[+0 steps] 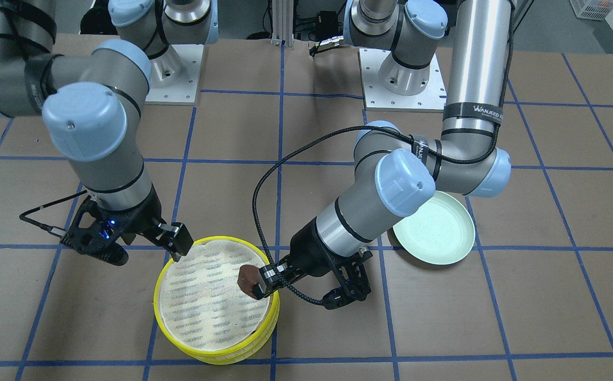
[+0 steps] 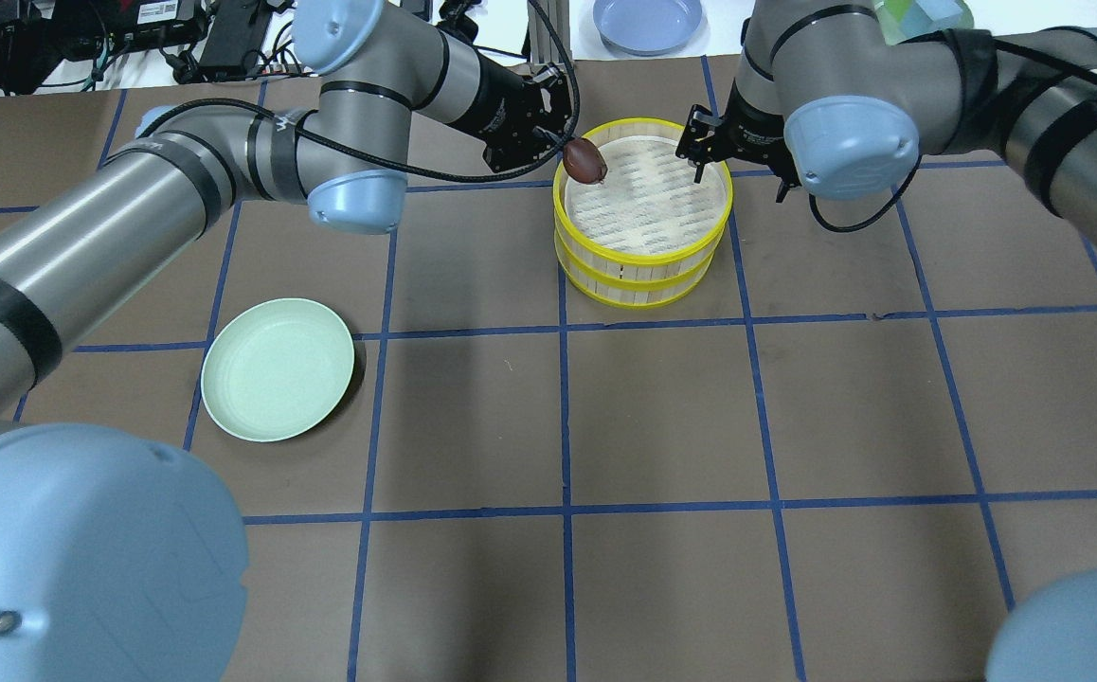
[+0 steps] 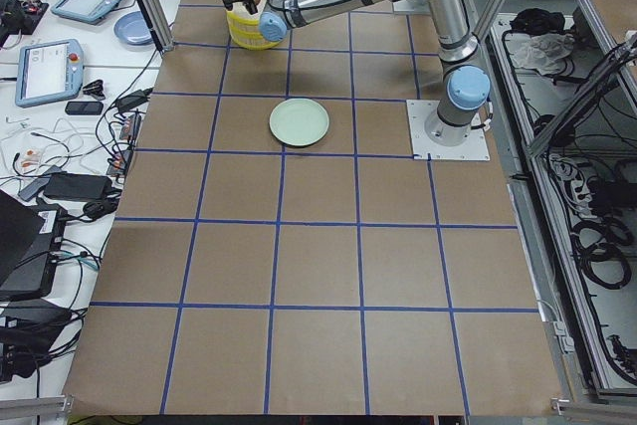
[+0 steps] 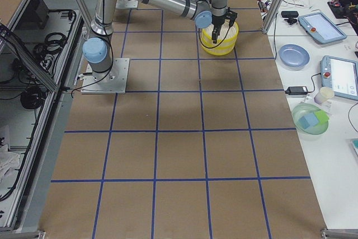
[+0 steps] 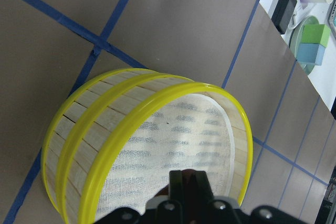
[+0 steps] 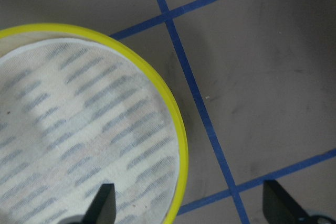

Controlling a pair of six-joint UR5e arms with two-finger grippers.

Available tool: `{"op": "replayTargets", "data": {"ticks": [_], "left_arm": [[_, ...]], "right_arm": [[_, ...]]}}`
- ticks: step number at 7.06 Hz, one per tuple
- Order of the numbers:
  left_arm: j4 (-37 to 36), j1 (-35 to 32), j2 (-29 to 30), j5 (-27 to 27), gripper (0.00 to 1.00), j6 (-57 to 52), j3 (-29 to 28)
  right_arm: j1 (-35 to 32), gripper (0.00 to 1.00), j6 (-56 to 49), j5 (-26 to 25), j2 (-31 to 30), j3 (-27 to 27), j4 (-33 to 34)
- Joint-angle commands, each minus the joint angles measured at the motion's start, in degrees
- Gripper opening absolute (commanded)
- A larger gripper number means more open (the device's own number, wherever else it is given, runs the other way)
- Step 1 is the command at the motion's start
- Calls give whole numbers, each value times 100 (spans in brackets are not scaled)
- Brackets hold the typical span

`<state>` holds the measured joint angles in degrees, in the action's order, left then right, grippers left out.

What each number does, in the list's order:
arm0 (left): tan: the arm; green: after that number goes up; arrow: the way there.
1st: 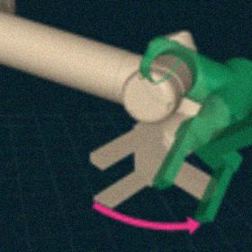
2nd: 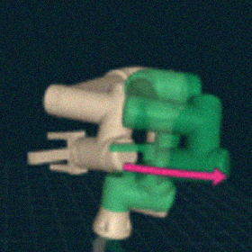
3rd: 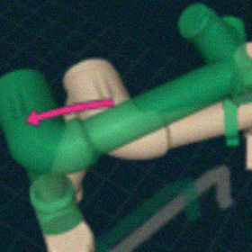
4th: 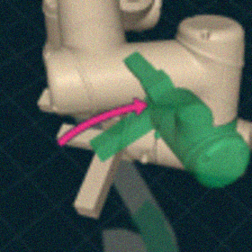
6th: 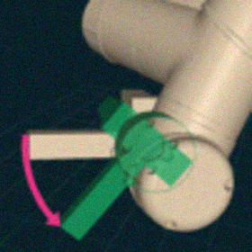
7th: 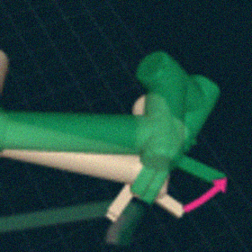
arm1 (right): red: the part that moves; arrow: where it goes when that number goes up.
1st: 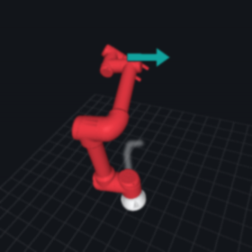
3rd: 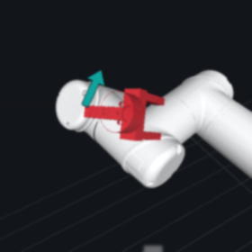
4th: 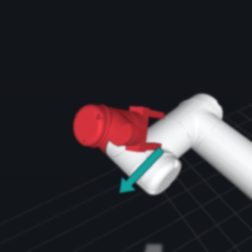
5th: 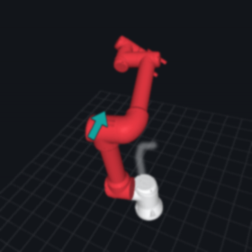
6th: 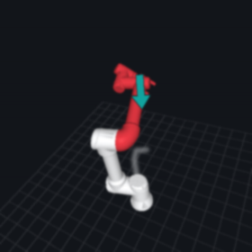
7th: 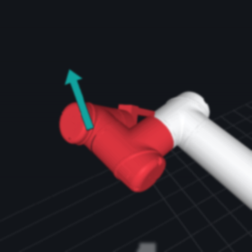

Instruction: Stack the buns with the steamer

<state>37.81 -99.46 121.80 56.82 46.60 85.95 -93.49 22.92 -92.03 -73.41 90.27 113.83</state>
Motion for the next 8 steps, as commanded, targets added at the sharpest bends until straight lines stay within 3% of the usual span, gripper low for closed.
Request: {"op": "replayTargets", "data": {"ticks": [1, 3, 4, 5, 6, 8], "left_arm": [[-125, -83, 73, 13, 100, 69, 1], [49, -48, -163, 204, 100, 34, -43], [399, -48, -356, 598, 100, -245, -43], [820, -21, -541, 645, 100, -1091, -43], [1425, 83, -769, 855, 100, -2623, -17], [2674, 250, -1261, 2202, 100, -4056, -87]], "right_arm": [[6, 100, -400, -34, -742, -1, -668], [15, 100, -1336, -25, -1191, -9, -863], [24, 100, -1778, -34, -1445, -18, -872], [33, 100, -2217, -43, -1613, -18, -985], [41, 100, -2404, -8, -1623, -10, -1186], [77, 100, -2485, -60, -1702, -79, -1267]]}}
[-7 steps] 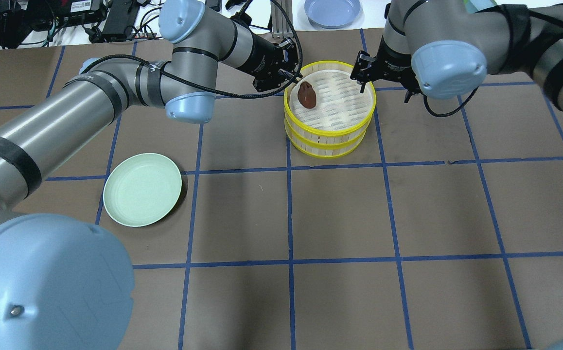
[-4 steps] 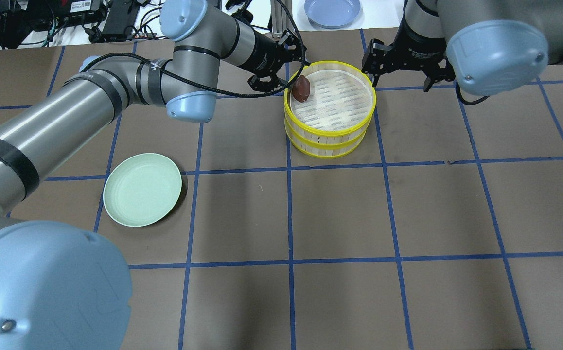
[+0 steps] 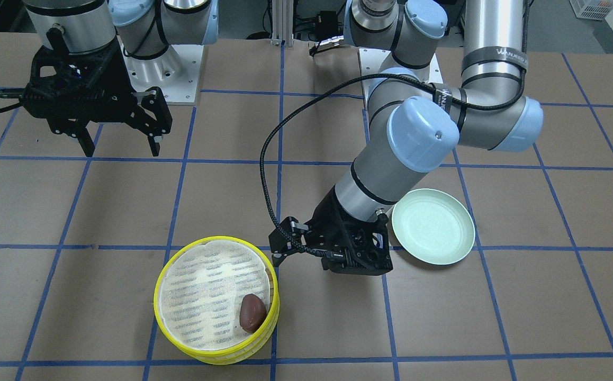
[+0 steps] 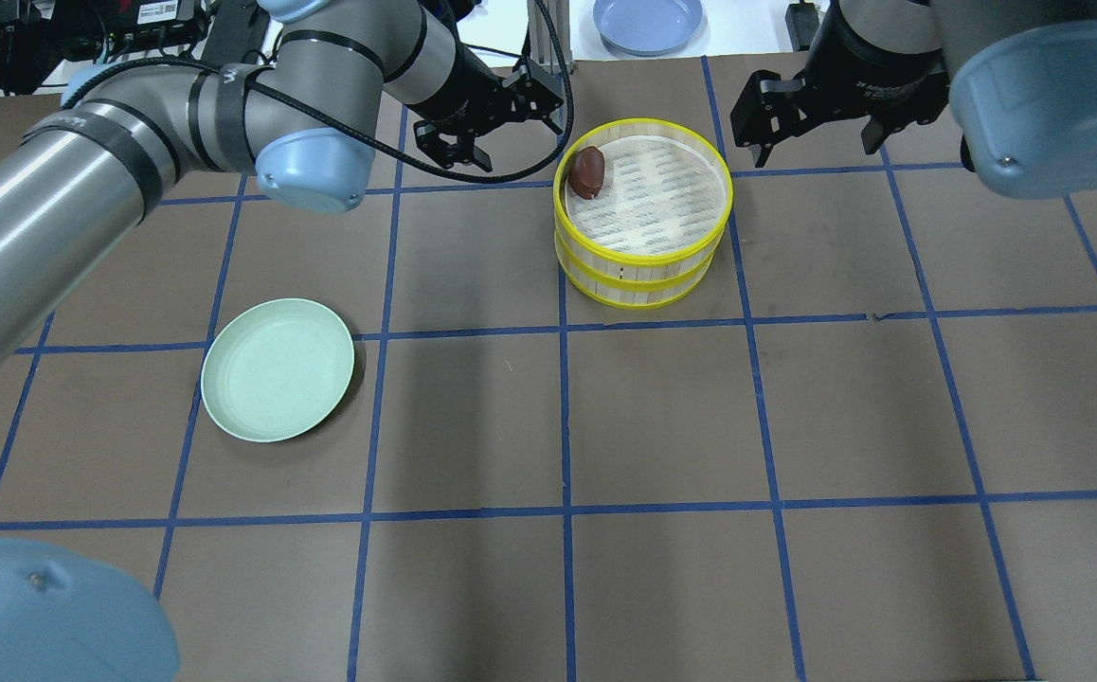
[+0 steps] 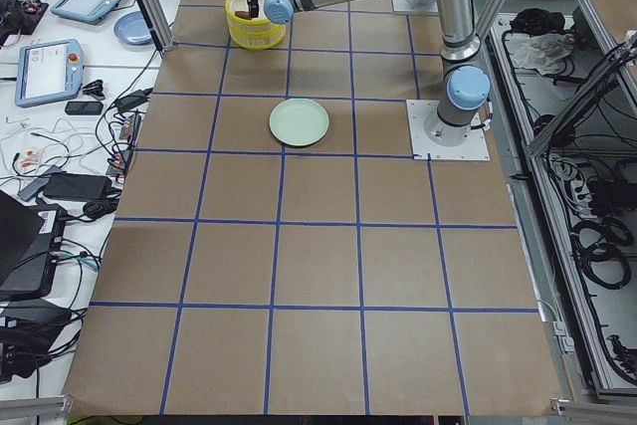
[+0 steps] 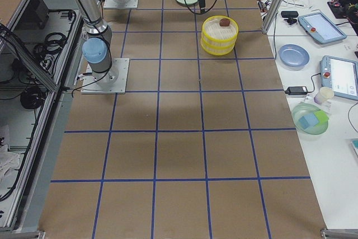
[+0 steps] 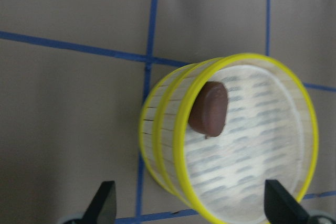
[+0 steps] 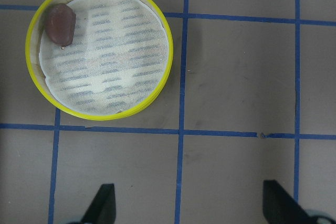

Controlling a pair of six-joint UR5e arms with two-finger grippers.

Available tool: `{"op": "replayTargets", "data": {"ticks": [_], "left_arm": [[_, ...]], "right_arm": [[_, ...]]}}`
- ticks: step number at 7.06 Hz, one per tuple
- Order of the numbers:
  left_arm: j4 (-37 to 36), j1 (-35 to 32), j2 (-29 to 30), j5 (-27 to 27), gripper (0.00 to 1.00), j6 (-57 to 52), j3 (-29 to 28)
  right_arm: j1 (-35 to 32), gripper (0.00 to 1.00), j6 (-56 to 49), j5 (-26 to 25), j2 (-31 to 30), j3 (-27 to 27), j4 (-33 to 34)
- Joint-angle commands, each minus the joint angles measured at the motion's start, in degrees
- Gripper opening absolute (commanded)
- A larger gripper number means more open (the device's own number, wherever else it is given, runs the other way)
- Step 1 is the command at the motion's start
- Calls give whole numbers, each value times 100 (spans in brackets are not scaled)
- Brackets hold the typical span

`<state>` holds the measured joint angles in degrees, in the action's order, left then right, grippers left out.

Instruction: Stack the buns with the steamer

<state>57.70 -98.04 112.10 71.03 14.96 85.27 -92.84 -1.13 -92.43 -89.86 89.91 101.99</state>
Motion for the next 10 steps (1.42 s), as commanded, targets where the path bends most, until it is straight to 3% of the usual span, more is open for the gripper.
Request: {"op": "replayTargets", "data": {"ticks": [1, 5, 7, 10], "left_arm": [[1299, 301, -529, 1294, 100, -1446, -19], [3191, 1102, -1574, 2204, 100, -2410, -1], [3667, 1077, -2216, 2091, 100, -2279, 209], [3555, 1085, -2561, 2099, 100, -2252, 569]], "right_arm": [[12, 100, -89, -47, -354, -52, -500], [-15, 100, -80, 355, -339, -96, -689], [-6, 100, -89, 148, -330, -184, -1038], [82, 100, -106, 93, -260, -184, -1005]]}}
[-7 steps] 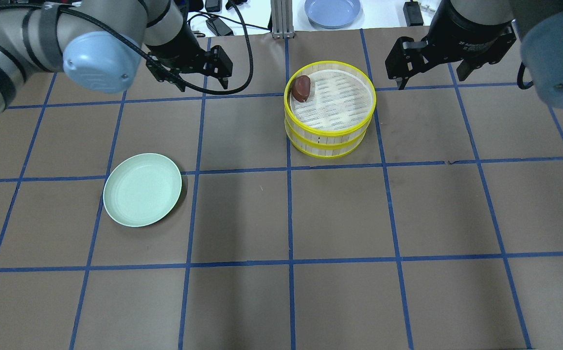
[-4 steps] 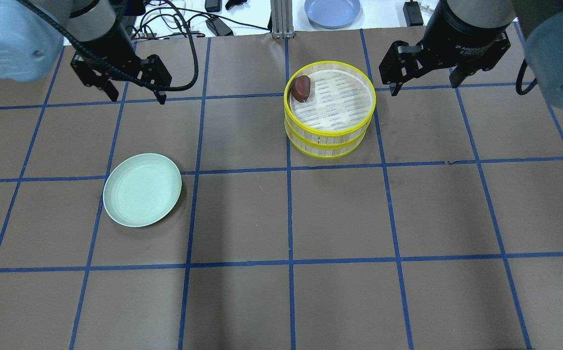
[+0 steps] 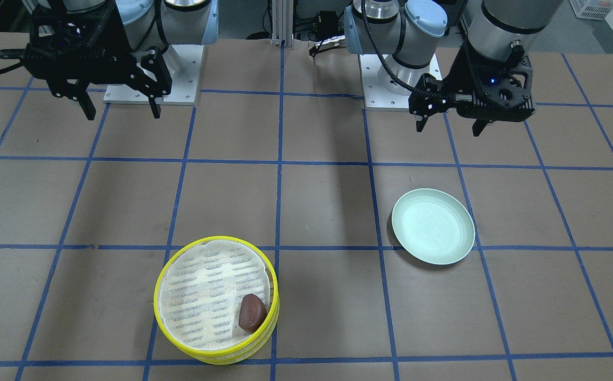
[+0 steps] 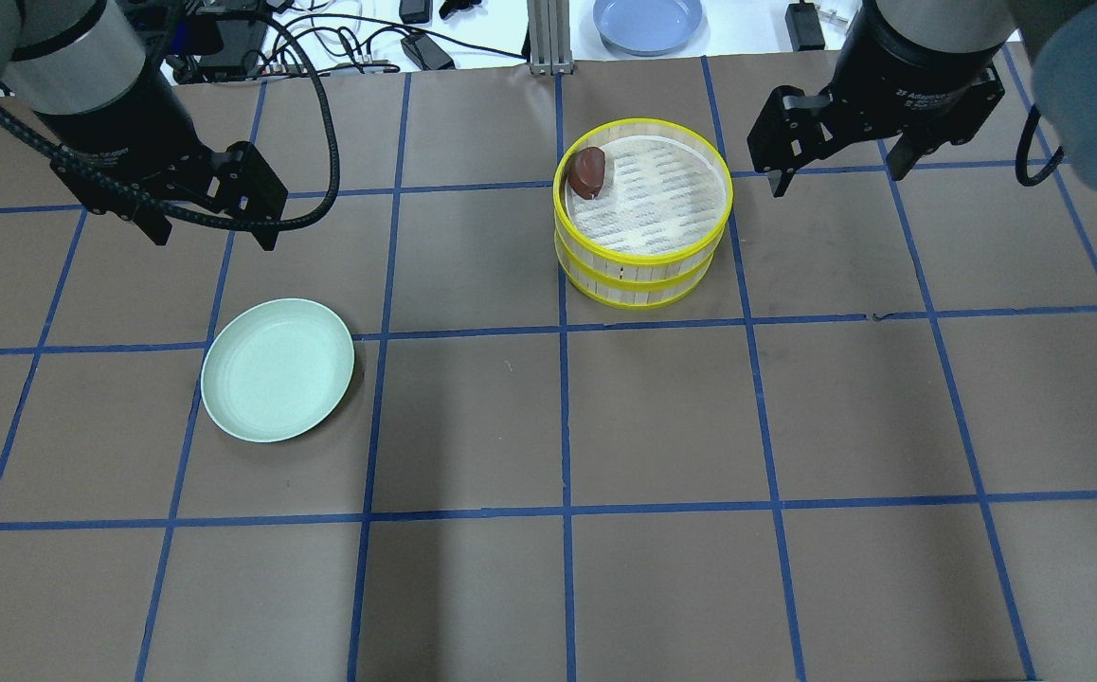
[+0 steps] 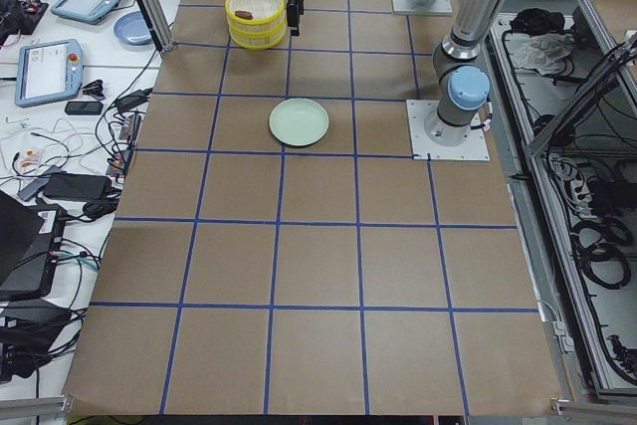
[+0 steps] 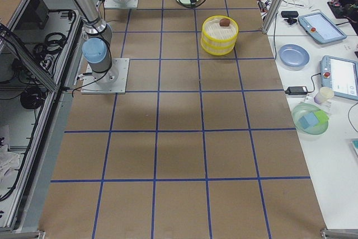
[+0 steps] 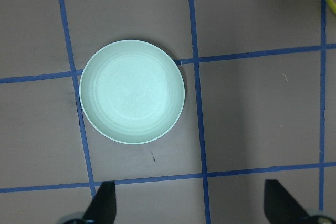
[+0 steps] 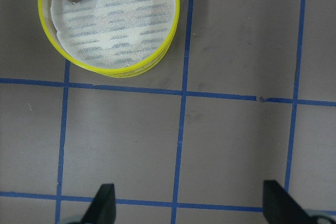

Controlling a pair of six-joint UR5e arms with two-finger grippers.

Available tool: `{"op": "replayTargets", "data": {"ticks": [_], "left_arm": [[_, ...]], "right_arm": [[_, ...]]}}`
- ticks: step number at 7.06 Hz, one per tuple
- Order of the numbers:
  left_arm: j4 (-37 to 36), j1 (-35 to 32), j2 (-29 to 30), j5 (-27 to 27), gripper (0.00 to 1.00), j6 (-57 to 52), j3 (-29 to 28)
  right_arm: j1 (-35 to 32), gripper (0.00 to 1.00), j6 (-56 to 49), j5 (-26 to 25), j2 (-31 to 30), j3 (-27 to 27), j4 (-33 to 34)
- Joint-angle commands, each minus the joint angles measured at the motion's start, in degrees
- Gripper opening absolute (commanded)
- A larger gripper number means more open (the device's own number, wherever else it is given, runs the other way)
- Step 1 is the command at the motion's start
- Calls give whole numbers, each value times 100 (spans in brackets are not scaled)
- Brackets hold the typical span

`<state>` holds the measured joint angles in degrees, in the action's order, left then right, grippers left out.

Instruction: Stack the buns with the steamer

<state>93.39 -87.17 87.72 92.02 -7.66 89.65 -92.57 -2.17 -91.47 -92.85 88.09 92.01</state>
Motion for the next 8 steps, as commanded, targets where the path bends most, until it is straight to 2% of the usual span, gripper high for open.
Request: {"op": "replayTargets", "data": {"ticks": [1, 3, 8], "left_arm": [[-22, -2, -167, -9, 100, 11, 184], [13, -10, -377, -9, 100, -42, 185], [-31, -11, -335, -9, 100, -16, 316]], "right_arm": [[177, 100, -11, 50, 100, -3, -8], [231, 100, -11, 33, 250, -178, -61], [204, 100, -11, 59, 294, -170, -26]]}}
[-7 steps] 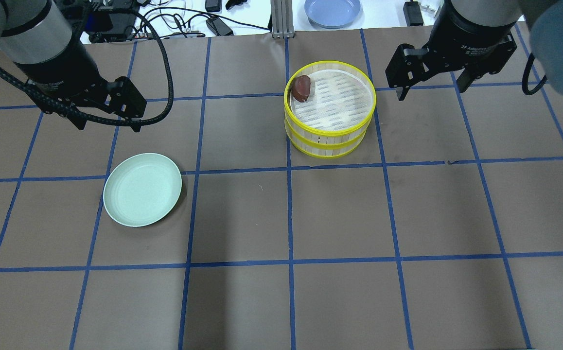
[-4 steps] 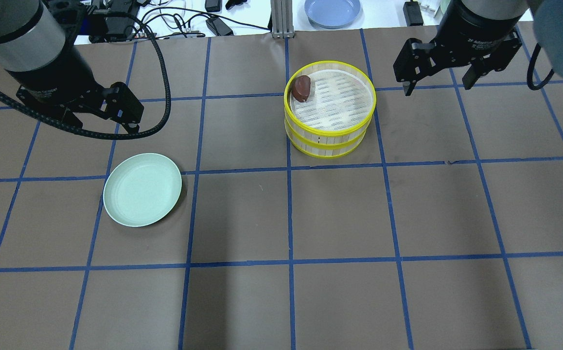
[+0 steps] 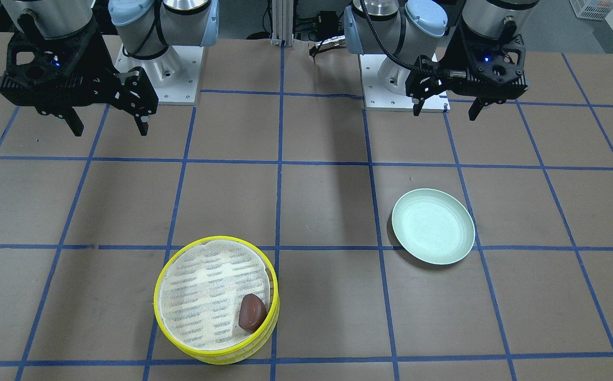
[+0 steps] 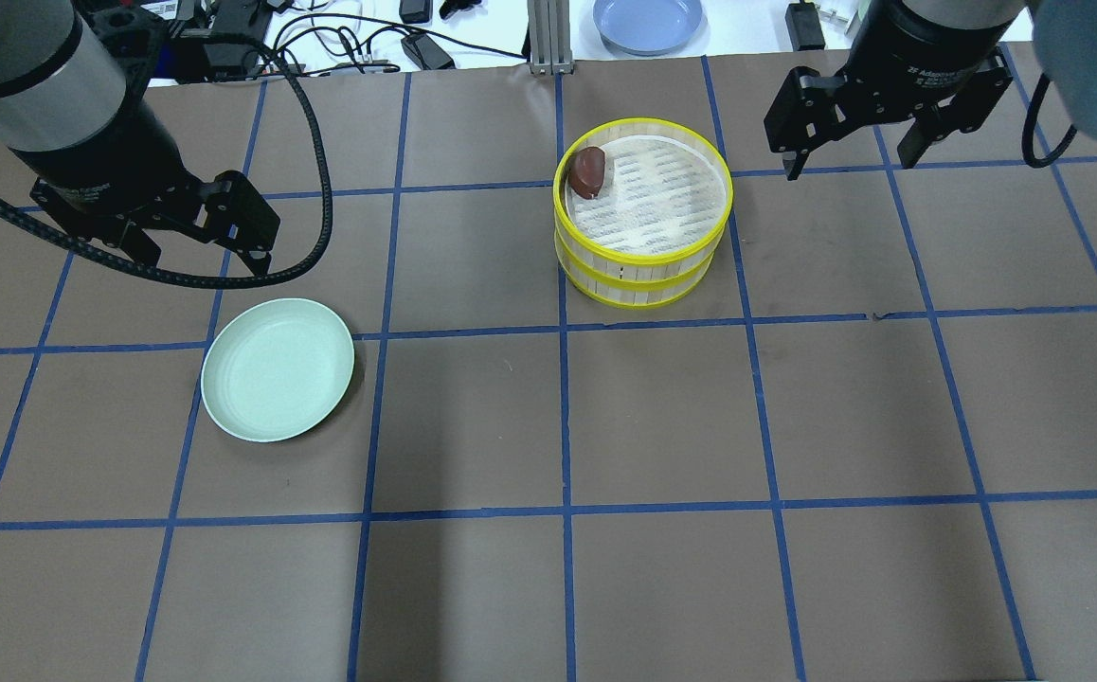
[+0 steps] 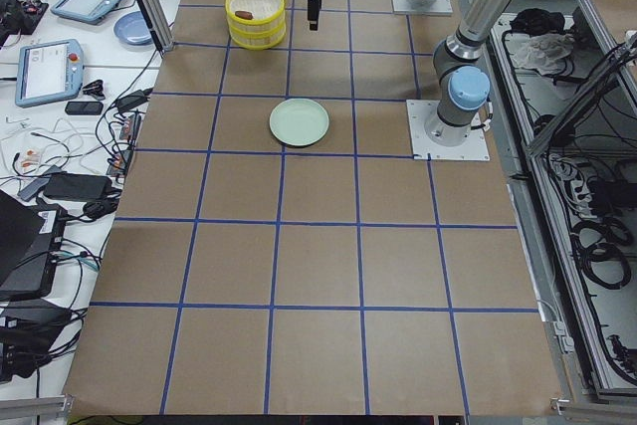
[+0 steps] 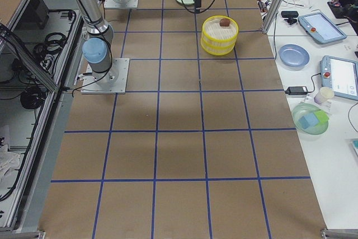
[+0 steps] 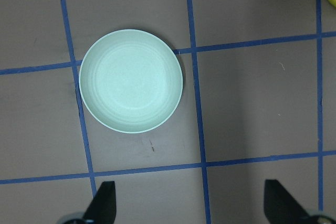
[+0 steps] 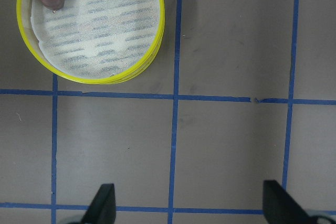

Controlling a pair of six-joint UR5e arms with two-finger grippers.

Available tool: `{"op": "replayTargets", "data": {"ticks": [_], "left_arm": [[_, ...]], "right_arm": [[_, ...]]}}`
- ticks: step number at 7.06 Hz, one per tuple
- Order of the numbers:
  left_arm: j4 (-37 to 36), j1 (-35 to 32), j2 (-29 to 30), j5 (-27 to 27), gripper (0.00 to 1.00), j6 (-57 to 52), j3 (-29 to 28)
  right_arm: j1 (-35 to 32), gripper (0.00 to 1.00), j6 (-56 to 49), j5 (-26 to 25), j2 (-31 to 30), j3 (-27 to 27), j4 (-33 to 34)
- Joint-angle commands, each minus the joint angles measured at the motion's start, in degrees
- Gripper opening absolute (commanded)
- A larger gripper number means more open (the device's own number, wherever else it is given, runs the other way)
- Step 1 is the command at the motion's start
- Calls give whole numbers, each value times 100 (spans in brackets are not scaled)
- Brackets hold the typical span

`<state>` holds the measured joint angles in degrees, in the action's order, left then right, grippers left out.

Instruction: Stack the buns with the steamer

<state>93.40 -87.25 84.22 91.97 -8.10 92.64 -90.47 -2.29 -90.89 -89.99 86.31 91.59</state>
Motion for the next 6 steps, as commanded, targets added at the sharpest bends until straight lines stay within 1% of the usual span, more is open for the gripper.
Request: {"op": "replayTargets", "data": {"ticks": [1, 2, 3, 6], "left_arm": [[-128, -12, 6, -108, 100, 53, 18], [-138, -12, 6, -475, 100, 71, 18], [-225, -12, 15, -653, 100, 71, 18], [-234, 50, 76, -654, 100, -43, 18]], "right_arm": [[-6, 100, 0, 1, 34, 17, 16], [-6, 100, 0, 1, 34, 17, 25], [-6, 100, 0, 1, 34, 17, 25], [-6, 100, 0, -16, 34, 17, 25]]}}
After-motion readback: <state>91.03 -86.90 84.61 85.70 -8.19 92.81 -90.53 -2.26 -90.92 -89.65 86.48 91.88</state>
